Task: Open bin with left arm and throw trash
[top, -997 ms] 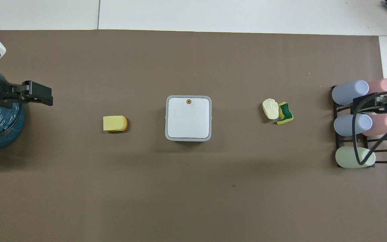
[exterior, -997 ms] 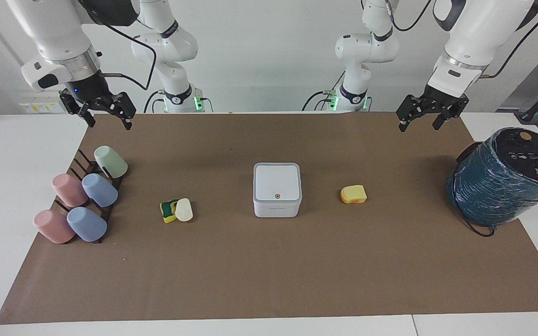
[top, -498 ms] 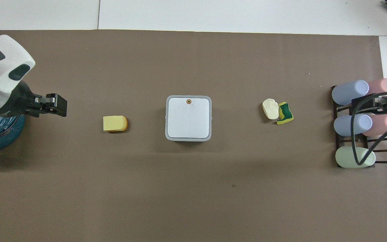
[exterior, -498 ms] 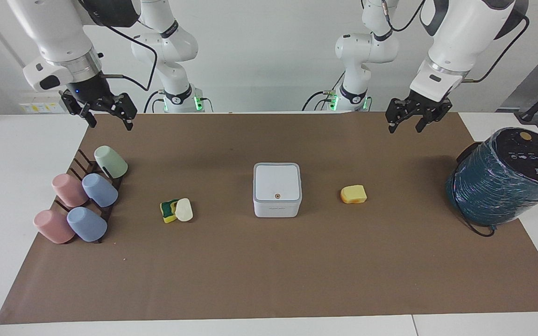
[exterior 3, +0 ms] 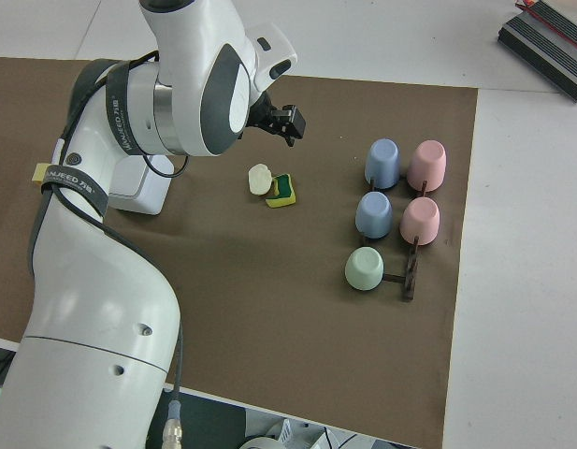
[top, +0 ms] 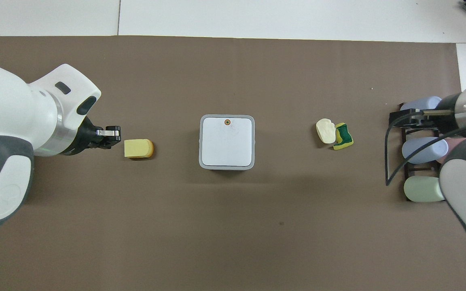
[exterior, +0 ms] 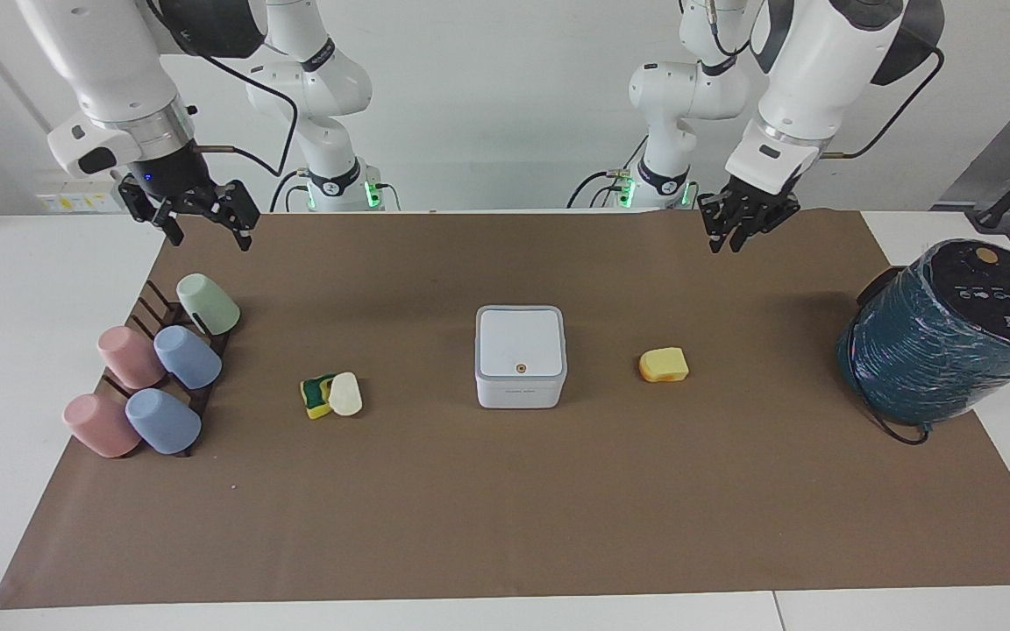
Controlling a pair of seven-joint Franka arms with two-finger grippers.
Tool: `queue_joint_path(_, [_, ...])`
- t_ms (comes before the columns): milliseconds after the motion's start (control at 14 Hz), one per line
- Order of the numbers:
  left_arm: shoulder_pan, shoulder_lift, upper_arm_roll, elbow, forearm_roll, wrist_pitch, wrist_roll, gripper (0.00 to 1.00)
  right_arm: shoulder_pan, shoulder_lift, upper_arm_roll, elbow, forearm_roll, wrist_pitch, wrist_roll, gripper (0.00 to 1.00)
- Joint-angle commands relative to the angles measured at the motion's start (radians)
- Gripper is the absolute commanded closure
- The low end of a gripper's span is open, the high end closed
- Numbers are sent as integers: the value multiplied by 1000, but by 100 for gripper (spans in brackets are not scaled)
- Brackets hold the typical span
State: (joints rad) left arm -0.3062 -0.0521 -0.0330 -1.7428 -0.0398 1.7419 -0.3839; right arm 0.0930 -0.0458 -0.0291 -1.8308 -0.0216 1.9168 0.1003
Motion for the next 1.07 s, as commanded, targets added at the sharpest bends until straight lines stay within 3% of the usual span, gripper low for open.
queue_joint_path(0, [-59, 8, 11, -41, -14, 92, -126, 100, 40, 32, 3, -62, 8, 115, -68, 0])
queue_joint_path(569, [-169, 152, 11, -40, -34, 342, -447, 100, 122, 311, 3, -94, 5, 485, -180, 0])
queue_joint_path(997, [-208, 218, 11, -44, -60, 488, -541, 100, 136, 307, 0, -238, -12, 574, -255, 0])
